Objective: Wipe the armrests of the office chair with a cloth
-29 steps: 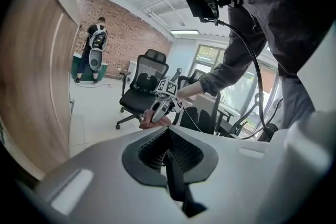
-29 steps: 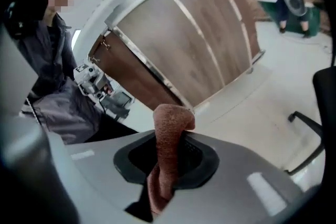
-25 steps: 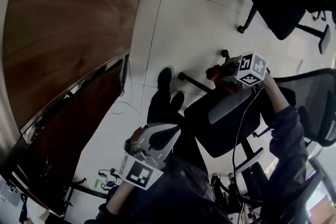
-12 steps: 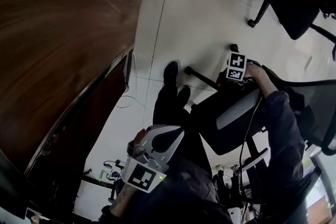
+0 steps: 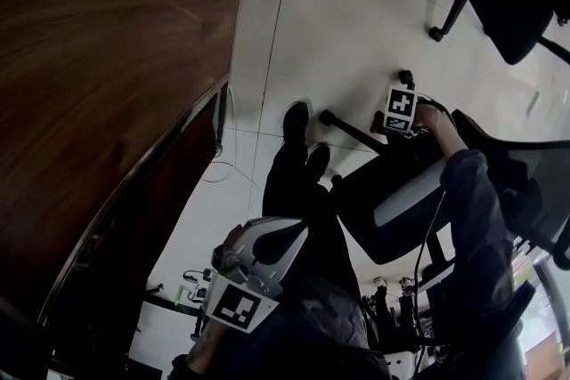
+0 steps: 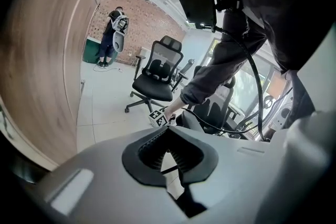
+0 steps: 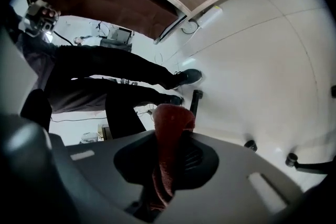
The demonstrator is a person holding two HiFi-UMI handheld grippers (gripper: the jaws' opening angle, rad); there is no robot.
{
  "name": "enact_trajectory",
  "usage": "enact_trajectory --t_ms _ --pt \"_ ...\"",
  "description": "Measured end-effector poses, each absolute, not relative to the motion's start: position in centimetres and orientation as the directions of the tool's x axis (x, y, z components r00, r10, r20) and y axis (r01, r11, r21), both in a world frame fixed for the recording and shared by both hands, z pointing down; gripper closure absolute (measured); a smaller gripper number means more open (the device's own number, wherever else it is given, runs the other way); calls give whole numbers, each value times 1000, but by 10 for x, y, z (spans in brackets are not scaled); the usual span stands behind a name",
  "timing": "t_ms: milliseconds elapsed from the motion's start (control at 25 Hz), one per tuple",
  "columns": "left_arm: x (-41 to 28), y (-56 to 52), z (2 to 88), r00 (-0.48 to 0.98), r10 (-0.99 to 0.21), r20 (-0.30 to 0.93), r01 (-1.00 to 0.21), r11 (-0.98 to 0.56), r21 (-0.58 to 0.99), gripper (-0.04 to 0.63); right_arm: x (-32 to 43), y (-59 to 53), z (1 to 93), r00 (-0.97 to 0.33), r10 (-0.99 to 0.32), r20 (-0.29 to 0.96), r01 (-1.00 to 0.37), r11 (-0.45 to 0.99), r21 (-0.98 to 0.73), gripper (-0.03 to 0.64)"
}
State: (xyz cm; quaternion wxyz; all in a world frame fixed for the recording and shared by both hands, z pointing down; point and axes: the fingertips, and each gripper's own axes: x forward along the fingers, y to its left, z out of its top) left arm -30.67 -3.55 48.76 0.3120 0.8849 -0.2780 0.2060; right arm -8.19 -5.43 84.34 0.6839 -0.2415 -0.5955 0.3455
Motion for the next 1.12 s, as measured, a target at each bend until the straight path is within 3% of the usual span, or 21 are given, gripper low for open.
enact_trajectory --t_ms 640,960,1120 --pt "-280 -34 451 810 -348 472 -553 -722 416 580 -105 -40 671 -76 891 447 -49 445 -894 565" --pt "-289 -35 464 804 -338 490 -559 -710 427 580 -99 -45 737 -79 865 496 -155 481 -863 563" --pt "-297 -33 478 799 -318 511 -561 -701 440 580 -82 -49 791 -21 848 529 -242 509 -826 563"
